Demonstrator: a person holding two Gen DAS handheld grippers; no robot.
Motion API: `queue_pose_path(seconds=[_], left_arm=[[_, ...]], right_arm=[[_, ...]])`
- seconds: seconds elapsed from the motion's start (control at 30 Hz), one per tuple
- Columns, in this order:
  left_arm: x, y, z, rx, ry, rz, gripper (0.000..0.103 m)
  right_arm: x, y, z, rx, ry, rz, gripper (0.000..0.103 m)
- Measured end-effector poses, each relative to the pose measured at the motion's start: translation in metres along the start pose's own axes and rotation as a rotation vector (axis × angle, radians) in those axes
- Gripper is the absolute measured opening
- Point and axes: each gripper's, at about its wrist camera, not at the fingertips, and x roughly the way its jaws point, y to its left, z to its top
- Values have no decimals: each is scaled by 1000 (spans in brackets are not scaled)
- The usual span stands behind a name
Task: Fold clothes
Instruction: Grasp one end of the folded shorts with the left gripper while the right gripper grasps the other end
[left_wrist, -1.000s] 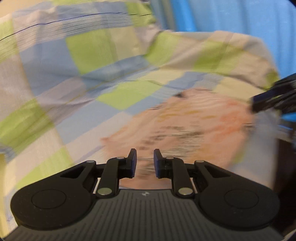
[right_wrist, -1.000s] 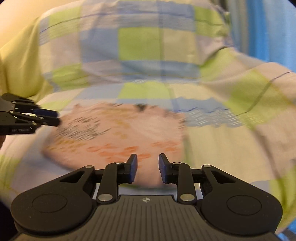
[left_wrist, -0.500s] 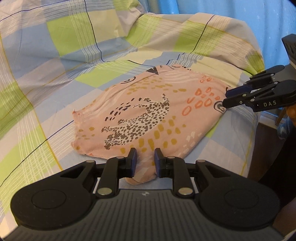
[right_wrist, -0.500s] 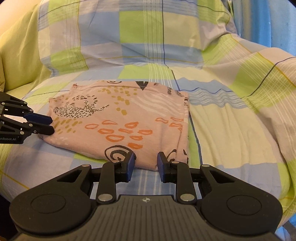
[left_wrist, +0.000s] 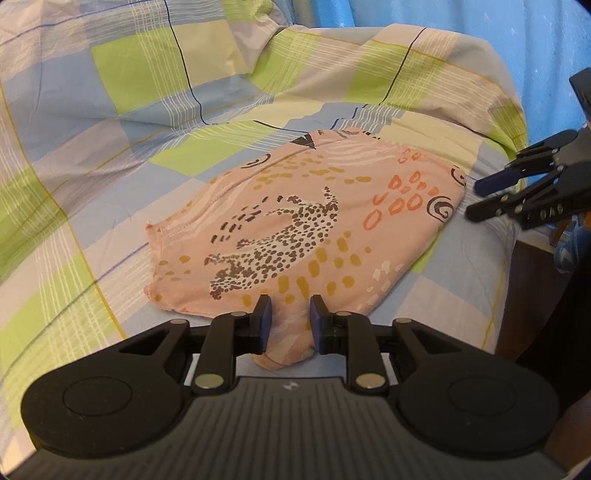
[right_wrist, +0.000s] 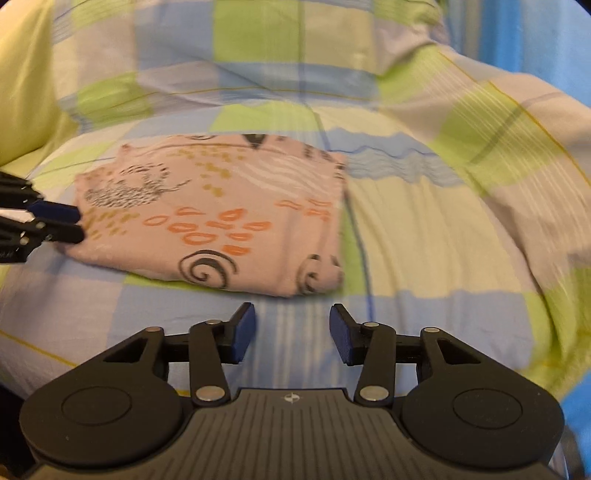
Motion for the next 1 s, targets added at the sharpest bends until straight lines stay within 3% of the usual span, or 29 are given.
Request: queue_pose_path(seconds=[0.13,0.23,0.3,0.43,0.57,0.67,0.77,0.9,1.0], left_arm=[[-15,-4,4,58,-71,36,23],[-23,-27,7,194,-112,-1,24],[-22,-49,6,298,-116,-31,24],[-8,-81,4,420,-80,-66,26],[5,-76,8,377,-38,-47,27],[9,-63,11,308,-10,-37,29],[1,-65,10,372,-25,16,30],[2,-86,4,541,-48,48,34],[7,-96,2,605,-56,59,34]], right_arm=[[-18,14,0,-91,-48,5,44],[-19,37,1,-267,-71,-5,44],[-14,50,2,-356,-75,32,44],[-3,59,15,-347,-98,107,44],[17,45,24,-292,-57,102,44],[17,20,21,-230,-22,90,51],[3,9,14,-248,-26,33,51],[-12,34,-1,-475,-68,-13,52],[-11,60,-9,-634,-98,-20,52]])
